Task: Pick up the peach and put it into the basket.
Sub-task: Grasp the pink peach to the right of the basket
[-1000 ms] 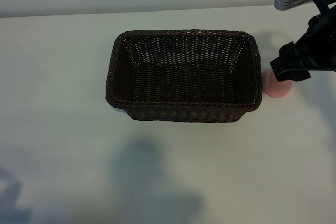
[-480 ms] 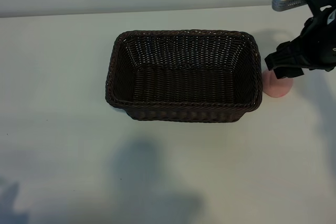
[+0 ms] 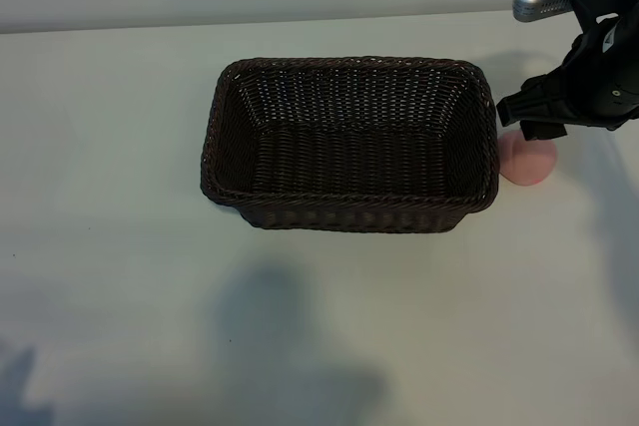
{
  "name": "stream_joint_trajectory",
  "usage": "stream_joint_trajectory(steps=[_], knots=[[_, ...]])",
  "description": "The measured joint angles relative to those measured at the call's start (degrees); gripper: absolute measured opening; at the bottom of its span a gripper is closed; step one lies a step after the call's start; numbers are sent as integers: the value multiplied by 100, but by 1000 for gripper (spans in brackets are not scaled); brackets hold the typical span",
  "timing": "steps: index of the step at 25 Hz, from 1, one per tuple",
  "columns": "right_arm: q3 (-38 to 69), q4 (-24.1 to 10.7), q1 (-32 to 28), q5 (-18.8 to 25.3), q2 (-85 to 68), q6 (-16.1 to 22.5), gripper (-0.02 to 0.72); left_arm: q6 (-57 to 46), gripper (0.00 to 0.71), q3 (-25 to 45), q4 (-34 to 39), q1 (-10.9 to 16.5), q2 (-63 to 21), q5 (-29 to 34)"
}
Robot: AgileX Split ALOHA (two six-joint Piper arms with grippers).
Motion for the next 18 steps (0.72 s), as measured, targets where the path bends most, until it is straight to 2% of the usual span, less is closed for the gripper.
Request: stream_joint_trajectory(steps=[10,18], knots=[[-2,-13,-294,-385,493,66,579,0,553,4,0,39,-252,7],[-2,-13,-301,-443,853,100,579,0,553,4,0,755,-258,7]])
